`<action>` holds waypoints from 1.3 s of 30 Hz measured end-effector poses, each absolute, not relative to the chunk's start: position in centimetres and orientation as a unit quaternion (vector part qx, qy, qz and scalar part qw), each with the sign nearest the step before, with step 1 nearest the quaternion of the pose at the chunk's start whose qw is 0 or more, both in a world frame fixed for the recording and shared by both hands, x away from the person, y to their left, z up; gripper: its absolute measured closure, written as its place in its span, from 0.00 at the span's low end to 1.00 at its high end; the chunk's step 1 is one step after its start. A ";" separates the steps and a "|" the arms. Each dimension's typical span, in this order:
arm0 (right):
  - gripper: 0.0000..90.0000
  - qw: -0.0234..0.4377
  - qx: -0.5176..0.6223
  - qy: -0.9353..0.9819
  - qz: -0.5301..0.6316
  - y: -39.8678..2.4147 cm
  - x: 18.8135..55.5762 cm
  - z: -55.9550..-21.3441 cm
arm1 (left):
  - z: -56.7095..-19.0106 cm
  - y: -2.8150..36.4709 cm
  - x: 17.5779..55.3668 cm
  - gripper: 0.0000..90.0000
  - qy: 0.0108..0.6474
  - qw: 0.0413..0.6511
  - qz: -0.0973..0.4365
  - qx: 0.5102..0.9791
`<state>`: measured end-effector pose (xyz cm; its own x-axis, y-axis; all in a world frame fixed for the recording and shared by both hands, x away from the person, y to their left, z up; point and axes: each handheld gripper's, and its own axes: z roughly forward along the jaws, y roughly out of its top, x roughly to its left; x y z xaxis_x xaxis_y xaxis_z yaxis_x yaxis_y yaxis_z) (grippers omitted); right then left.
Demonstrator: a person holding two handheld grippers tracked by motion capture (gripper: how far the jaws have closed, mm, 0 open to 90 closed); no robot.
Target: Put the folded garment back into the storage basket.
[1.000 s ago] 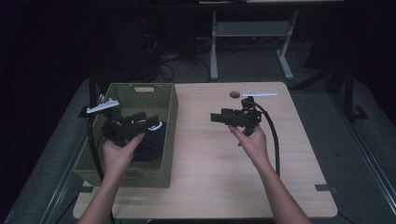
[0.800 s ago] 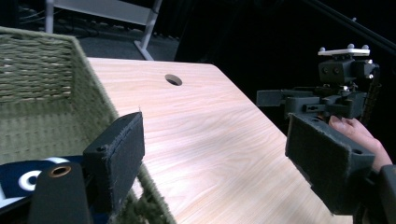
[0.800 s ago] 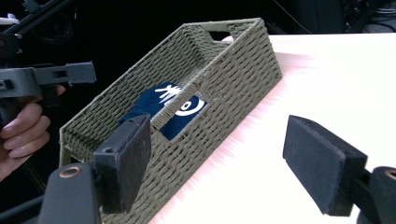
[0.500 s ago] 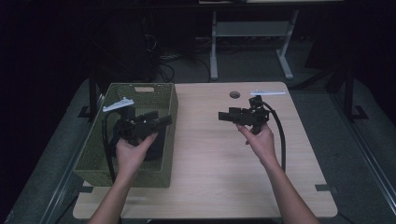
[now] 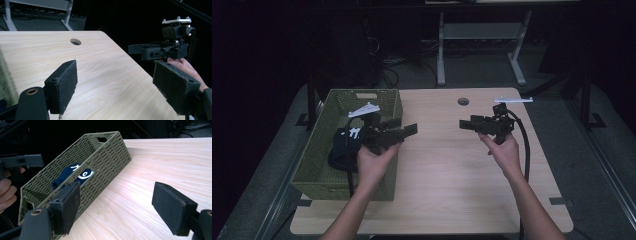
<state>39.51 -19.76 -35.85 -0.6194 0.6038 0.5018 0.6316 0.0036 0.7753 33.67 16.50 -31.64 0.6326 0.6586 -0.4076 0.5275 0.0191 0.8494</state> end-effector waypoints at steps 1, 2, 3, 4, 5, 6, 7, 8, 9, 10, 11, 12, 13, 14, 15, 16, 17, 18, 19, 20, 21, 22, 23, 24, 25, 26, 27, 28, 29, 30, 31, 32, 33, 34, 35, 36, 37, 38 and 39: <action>0.25 0.011 -0.436 -0.709 -0.554 -20.0 39.5 -35.9 | -31.6 16.0 33.7 0.21 0.424 0.572 0.057 0.700; 0.25 0.012 -0.439 -0.708 -0.554 -20.1 39.5 -35.9 | -31.6 16.0 33.7 0.21 0.424 0.572 0.057 0.700; 0.25 0.010 -0.438 -0.708 -0.554 -20.4 39.4 -35.9 | -31.5 15.4 33.8 0.21 0.420 0.573 0.059 0.702; 0.24 0.008 -0.437 -0.709 -0.553 -20.5 39.4 -35.9 | -31.4 15.0 33.8 0.21 0.417 0.572 0.058 0.704; 0.24 0.008 -0.440 -0.708 -0.553 -20.8 39.4 -35.9 | -31.4 14.8 33.7 0.21 0.417 0.572 0.059 0.704; 0.24 0.008 -0.440 -0.708 -0.553 -20.9 39.4 -36.0 | -31.4 14.8 33.7 0.21 0.417 0.572 0.059 0.704; 0.24 0.006 -0.441 -0.707 -0.552 -21.2 39.3 -36.0 | -31.3 14.4 33.8 0.21 0.415 0.571 0.061 0.705; 0.24 0.006 -0.441 -0.707 -0.552 -21.2 39.3 -36.0 | -31.3 14.1 33.8 0.21 0.413 0.571 0.060 0.707; 0.23 0.006 -0.442 -0.708 -0.550 -21.4 39.3 -36.0 | -31.4 13.8 33.8 0.21 0.411 0.572 0.058 0.707; 0.23 0.005 -0.444 -0.708 -0.549 -21.7 39.3 -36.0 | -31.4 13.5 33.9 0.21 0.410 0.573 0.056 0.707; 0.22 0.004 -0.445 -0.708 -0.548 -21.9 39.2 -36.0 | -31.5 13.2 33.9 0.21 0.408 0.573 0.056 0.708; 0.22 -0.002 -0.446 -0.706 -0.550 -22.4 39.0 -36.0 | -31.6 12.7 34.0 0.21 0.407 0.572 0.053 0.710; 0.22 -0.004 -0.446 -0.706 -0.550 -22.7 38.9 -36.0 | -31.7 12.4 34.0 0.21 0.404 0.571 0.053 0.712; 0.22 -0.004 -0.446 -0.706 -0.550 -22.7 38.9 -36.0 | -31.7 12.4 34.0 0.21 0.404 0.571 0.053 0.712; 0.22 -0.007 -0.446 -0.705 -0.551 -23.0 38.8 -36.1 | -31.8 12.1 34.0 0.21 0.403 0.572 0.050 0.712; 0.22 -0.007 -0.448 -0.704 -0.551 -23.2 38.7 -36.2 | -31.9 11.9 34.0 0.21 0.401 0.572 0.049 0.714; 0.21 -0.008 -0.451 -0.701 -0.552 -23.7 38.6 -36.3 | -32.0 11.5 34.0 0.21 0.400 0.569 0.051 0.717; 0.21 -0.008 -0.451 -0.701 -0.552 -23.7 38.6 -36.3 | -32.0 11.5 34.0 0.21 0.400 0.569 0.051 0.717; 0.21 -0.008 -0.452 -0.701 -0.551 -23.9 38.5 -36.4 | -32.1 11.2 34.0 0.21 0.399 0.568 0.049 0.718; 0.21 -0.009 -0.455 -0.700 -0.550 -24.1 38.4 -36.5 | -32.2 11.0 34.0 0.21 0.398 0.567 0.048 0.720; 0.21 -0.009 -0.457 -0.700 -0.549 -24.5 38.3 -36.7 | -32.3 10.6 34.0 0.21 0.395 0.565 0.048 0.723; 0.21 -0.009 -0.457 -0.700 -0.549 -24.5 38.3 -36.7 | -32.3 10.6 34.0 0.21 0.395 0.565 0.048 0.723; 0.20 -0.010 -0.459 -0.700 -0.547 -24.8 38.2 -36.8 | -32.4 10.1 33.8 0.21 0.393 0.565 0.051 0.724; 0.20 -0.010 -0.460 -0.698 -0.548 -24.9 38.1 -36.8 | -32.5 9.9 33.8 0.21 0.391 0.566 0.049 0.724; 0.20 -0.011 -0.460 -0.698 -0.548 -25.1 38.1 -36.9 | -32.5 9.6 33.8 0.21 0.390 0.566 0.048 0.725; 0.20 -0.011 -0.460 -0.698 -0.548 -25.1 38.1 -36.9 | -32.5 9.6 33.8 0.21 0.390 0.566 0.048 0.725; 0.20 -0.011 -0.461 -0.699 -0.547 -25.2 38.0 -36.9 | -32.5 9.4 33.7 0.21 0.389 0.564 0.048 0.726; 0.20 -0.011 -0.462 -0.700 -0.545 -25.3 38.0 -37.0 | -32.6 9.2 33.7 0.21 0.388 0.564 0.049 0.727; 0.20 -0.012 -0.462 -0.700 -0.544 -25.4 37.9 -37.1 | -32.7 9.1 33.6 0.21 0.388 0.564 0.049 0.727; 0.20 -0.012 -0.464 -0.701 -0.542 -25.5 37.8 -37.2 | -32.8 8.9 33.6 0.21 0.388 0.563 0.049 0.728; 0.20 -0.012 -0.464 -0.701 -0.542 -25.5 37.8 -37.2 | -32.9 8.7 33.5 0.21 0.387 0.562 0.050 0.730; 0.20 -0.014 -0.462 -0.702 -0.541 -25.7 37.8 -37.4 | -33.0 8.6 33.5 0.20 0.387 0.561 0.048 0.730; 0.20 -0.016 -0.465 -0.702 -0.539 -25.9 37.7 -37.6 | -33.2 8.4 33.5 0.20 0.386 0.561 0.042 0.731; 0.20 -0.016 -0.465 -0.702 -0.539 -25.9 37.7 -37.6 | -33.2 8.4 33.5 0.20 0.386 0.561 0.042 0.731; 0.20 -0.016 -0.468 -0.700 -0.539 -26.0 37.7 -37.6 | -33.4 8.1 33.4 0.20 0.386 0.560 0.037 0.732; 0.20 -0.012 -0.470 -0.699 -0.539 -26.1 37.6 -37.8 | -33.6 7.9 33.4 0.20 0.385 0.559 0.036 0.733; 0.20 -0.013 -0.472 -0.700 -0.536 -26.2 37.5 -37.9 | -33.7 7.7 33.3 0.20 0.384 0.559 0.038 0.734; 0.20 -0.013 -0.472 -0.700 -0.536 -26.2 37.5 -37.9 | -33.8 7.5 33.3 0.20 0.383 0.556 0.042 0.736; 0.20 -0.015 -0.471 -0.702 -0.534 -26.3 37.4 -38.1 | -34.1 7.3 33.1 0.20 0.382 0.554 0.041 0.739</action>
<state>37.40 -26.33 -38.08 -0.5555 0.6769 0.4829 0.6456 -0.0148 0.7635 33.15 7.32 -34.07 0.7053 0.6099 -0.3613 0.5182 -0.0959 0.8499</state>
